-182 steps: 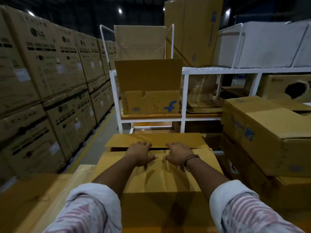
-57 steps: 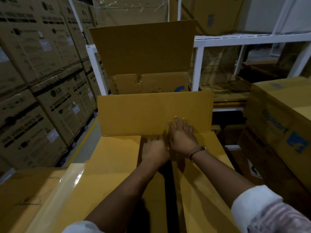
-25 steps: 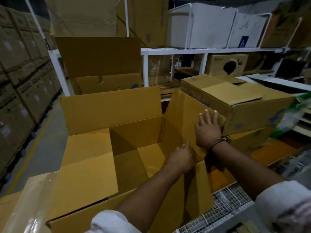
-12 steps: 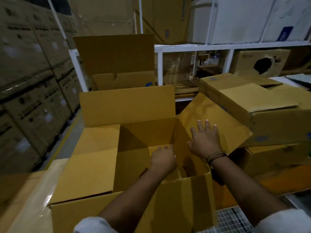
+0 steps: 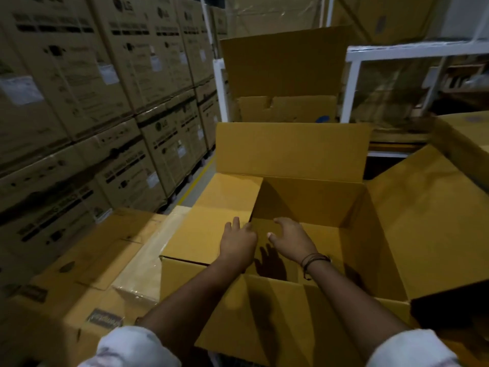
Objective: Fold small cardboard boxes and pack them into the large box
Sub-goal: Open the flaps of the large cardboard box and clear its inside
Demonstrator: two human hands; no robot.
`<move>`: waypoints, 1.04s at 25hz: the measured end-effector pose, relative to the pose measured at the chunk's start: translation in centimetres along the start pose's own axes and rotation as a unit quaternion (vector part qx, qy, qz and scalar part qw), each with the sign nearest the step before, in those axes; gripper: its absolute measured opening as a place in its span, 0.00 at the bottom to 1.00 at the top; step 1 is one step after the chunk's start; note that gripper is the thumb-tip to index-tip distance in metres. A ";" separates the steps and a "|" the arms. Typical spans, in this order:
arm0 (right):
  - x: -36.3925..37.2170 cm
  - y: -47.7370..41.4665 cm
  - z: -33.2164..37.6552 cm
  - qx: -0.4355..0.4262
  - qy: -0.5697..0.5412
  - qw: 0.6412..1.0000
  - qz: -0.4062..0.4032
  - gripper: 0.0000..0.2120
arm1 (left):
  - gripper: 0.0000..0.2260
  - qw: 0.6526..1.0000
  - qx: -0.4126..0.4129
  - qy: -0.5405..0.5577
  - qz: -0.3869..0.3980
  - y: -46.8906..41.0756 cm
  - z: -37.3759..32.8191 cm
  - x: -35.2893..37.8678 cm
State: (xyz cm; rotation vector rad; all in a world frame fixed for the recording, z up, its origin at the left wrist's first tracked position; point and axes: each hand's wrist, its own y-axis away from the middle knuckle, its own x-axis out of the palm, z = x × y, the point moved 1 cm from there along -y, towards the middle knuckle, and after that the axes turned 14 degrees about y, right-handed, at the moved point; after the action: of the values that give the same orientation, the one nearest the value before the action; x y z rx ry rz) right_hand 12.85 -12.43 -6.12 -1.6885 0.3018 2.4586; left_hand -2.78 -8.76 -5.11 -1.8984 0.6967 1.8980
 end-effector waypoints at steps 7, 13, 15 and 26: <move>2.6 -2.2 8.7 -0.081 -0.017 0.997 0.005 0.13 | 0.13 0.997 0.019 -0.048 -0.062 1.3 2.9 -5.4; 0.8 -4.7 16.4 -0.198 0.058 0.974 -0.093 0.14 | 0.13 0.976 -0.055 -0.135 -0.162 2.6 7.9 -10.9; 0.9 -5.1 18.8 -0.209 0.035 0.972 -0.101 0.14 | 0.19 0.968 -0.101 -0.165 -0.162 2.1 9.0 -10.7; 5.9 -7.1 24.3 -0.139 0.017 0.989 -0.056 0.33 | 0.31 0.990 -0.096 -0.089 -0.050 2.1 20.1 -4.1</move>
State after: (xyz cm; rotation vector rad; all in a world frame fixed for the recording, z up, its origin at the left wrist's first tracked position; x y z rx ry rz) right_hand -9.65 0.47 -3.78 -1.7958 -0.1365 2.4829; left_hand -20.22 1.52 -1.42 -1.8054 0.3669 2.1022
